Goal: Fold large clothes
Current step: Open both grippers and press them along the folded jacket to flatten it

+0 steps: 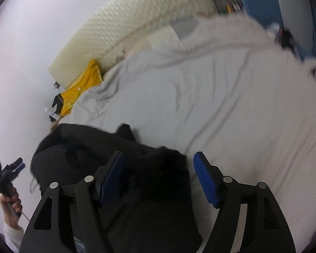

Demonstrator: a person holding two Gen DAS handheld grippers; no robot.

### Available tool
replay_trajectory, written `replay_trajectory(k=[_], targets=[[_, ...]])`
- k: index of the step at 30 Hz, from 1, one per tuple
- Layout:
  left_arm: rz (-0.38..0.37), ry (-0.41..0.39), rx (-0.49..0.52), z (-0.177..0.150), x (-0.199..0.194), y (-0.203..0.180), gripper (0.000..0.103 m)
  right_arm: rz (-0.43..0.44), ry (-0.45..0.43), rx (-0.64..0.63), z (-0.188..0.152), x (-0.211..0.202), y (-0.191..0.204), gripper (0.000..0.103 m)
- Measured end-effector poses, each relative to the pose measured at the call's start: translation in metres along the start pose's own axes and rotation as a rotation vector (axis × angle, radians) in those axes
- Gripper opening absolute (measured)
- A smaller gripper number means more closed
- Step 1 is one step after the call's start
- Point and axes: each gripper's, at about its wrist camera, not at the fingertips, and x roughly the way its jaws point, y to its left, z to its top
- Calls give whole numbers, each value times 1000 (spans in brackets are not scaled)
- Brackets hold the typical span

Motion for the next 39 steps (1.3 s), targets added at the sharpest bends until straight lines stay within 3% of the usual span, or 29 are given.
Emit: replay_trajectory(k=[3, 7, 11, 14, 21, 39], targets=[[-31, 12, 106, -16, 10, -42, 81, 15, -24, -92, -13, 0, 44, 81], [-108, 98, 171, -45, 40, -78, 81, 40, -8, -139, -39, 21, 79, 82], [-49, 119, 230, -60, 70, -97, 81, 27, 41, -187, -64, 60, 95, 82], [5, 137, 239, -64, 97, -101, 81, -26, 70, -224, -71, 95, 101, 82], [66, 80, 226, -64, 131, -104, 81, -112, -24, -307, -64, 138, 115, 84], [121, 70, 217, -66, 166, -96, 88, -164, -25, -318, -63, 175, 113, 100]])
